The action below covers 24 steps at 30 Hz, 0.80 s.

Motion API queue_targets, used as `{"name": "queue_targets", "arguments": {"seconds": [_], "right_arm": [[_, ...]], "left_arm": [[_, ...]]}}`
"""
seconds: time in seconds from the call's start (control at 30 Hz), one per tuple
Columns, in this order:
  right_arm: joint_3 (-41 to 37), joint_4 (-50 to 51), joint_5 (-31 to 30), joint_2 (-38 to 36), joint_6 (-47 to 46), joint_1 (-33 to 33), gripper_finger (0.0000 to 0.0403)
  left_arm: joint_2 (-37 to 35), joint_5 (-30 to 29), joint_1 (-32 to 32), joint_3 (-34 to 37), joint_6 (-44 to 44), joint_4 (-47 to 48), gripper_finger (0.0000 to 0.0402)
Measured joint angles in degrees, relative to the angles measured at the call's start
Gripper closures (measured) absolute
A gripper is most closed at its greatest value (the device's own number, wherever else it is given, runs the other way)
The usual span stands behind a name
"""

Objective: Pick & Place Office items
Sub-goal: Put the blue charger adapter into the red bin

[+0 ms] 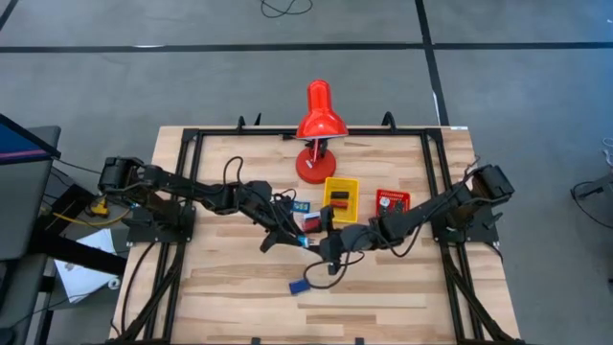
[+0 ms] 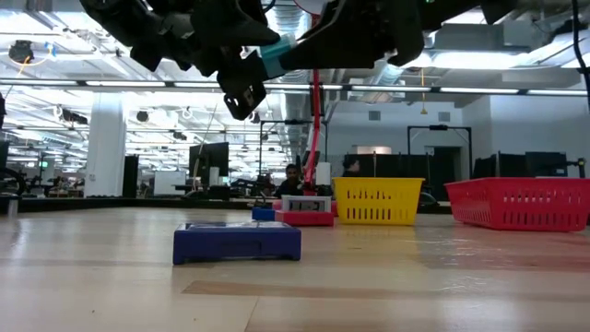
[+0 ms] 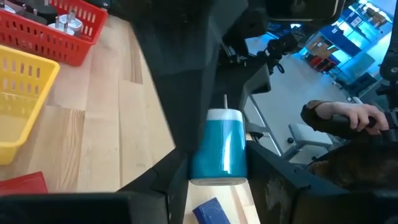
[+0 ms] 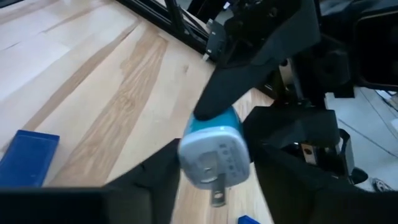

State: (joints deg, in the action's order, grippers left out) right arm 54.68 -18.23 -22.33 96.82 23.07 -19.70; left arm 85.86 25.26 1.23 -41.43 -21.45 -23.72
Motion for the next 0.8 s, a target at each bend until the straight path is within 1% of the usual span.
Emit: {"name": "queue_targets", "arguments": {"seconds": [0.1, 0.13, 0.37, 0.5, 0.6, 0.7, 0.8], "right_arm": [[0.0, 0.01, -0.13, 0.0, 0.67, -0.18, 0.0268], [0.0, 0.01, -0.13, 0.0, 1.18, -0.22, 0.0278], [0.02, 0.86, -0.2, -0.13, -0.49, -0.36, 0.0276], [0.02, 2.37, -0.06, -0.47, -2.11, -0.93, 0.0277], [-0.02, 8.13, 0.03, -2.72, -6.53, -1.68, 0.0277], [-0.01, 16.58, 0.04, -6.7, -13.94, -2.33, 0.0277], [-0.02, 28.81, -0.02, -11.13, -23.78, -2.47, 0.0277]], "left_arm": [[0.02, 0.14, 0.0, 0.0, -0.07, -0.05, 0.0261], [0.02, 0.17, 0.0, 0.0, -0.07, -0.14, 0.0259], [0.07, -0.28, -0.04, 0.02, 3.37, -0.03, 0.0236], [0.07, 0.01, -0.87, 0.02, 3.85, 0.02, 0.0202], [0.0, -0.27, -2.33, -0.06, 7.62, 1.56, 0.0167], [0.0, -0.27, -3.96, 0.72, 11.12, 1.91, 0.0137], [0.02, -0.27, -5.58, 2.57, 12.53, 0.51, 0.0118]]}}
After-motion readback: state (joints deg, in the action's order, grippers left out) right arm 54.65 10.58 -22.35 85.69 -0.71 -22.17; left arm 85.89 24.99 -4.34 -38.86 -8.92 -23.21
